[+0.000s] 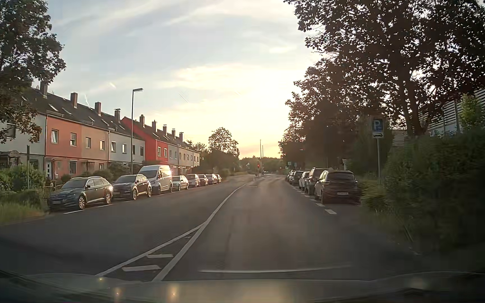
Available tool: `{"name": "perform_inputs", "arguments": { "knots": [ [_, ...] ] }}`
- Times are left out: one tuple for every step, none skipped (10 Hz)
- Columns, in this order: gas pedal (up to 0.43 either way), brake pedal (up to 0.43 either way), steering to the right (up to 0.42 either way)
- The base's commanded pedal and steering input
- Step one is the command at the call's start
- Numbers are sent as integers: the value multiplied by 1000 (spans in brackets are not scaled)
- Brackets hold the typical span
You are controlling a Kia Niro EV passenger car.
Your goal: Follow the waypoints while adhering to traffic rules and regulations
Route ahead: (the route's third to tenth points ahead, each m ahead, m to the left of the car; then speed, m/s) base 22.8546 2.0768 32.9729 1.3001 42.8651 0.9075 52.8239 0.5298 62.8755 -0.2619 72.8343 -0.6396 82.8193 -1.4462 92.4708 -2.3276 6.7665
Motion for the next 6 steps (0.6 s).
{"name": "perform_inputs", "arguments": {
  "knots": [
    [287,0,6],
    [287,0,6],
    [287,0,5],
    [287,0,5],
    [287,0,5],
    [287,0,5]
  ]
}}
